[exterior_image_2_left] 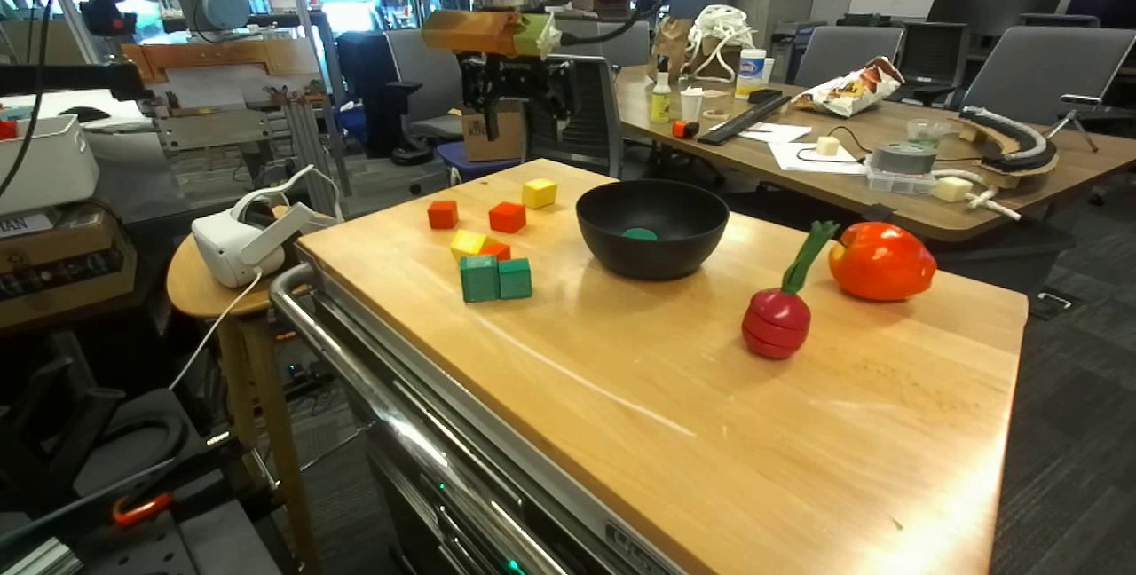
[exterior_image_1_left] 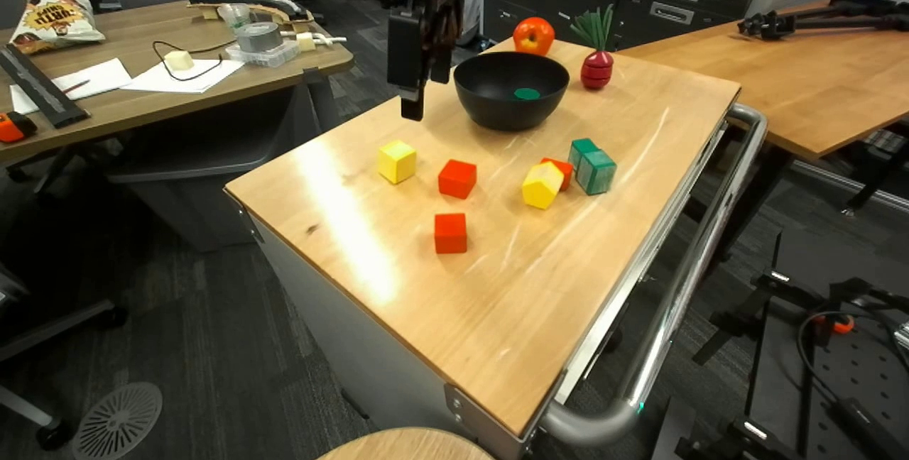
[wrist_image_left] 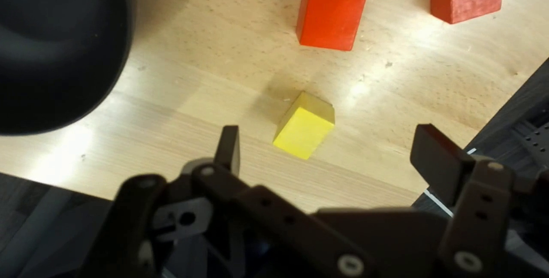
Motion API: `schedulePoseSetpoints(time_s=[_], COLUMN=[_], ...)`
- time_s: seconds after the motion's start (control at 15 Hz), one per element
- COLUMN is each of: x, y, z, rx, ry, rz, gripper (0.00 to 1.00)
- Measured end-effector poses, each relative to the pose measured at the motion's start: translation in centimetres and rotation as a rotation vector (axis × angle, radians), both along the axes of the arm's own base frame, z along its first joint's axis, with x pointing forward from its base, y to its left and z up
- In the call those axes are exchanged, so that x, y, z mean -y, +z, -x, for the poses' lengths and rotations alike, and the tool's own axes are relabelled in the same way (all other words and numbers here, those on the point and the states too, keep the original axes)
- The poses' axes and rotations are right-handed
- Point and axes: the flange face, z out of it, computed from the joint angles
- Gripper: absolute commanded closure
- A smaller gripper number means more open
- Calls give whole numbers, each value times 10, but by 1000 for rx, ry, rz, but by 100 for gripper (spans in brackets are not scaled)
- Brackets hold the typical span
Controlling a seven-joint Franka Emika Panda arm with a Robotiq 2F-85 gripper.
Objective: Move the apple to the top right corner of the countertop, place all the blocks inside the black bowl, put the radish in the bowl
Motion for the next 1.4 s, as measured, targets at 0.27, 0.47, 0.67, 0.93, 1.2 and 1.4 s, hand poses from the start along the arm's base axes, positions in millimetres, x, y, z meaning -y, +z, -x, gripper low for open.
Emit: schedulePoseSetpoints(time_s=[0.27, 0.47, 0.67, 0.93, 1.2, 1.4], x=[-16, -26, -34, -37, -39, -39], y=[-30, -44, -54, -64, -60, -53], z=[-8, -18, -29, -41, -47, -50], rx=[-47, -55, -61, -49, -15, 4], ry=[-101, -189, -259, -345, -398, -417], rz=[-14, -29, -37, -2, 41, 59], gripper=[0, 21, 47, 76, 97, 66])
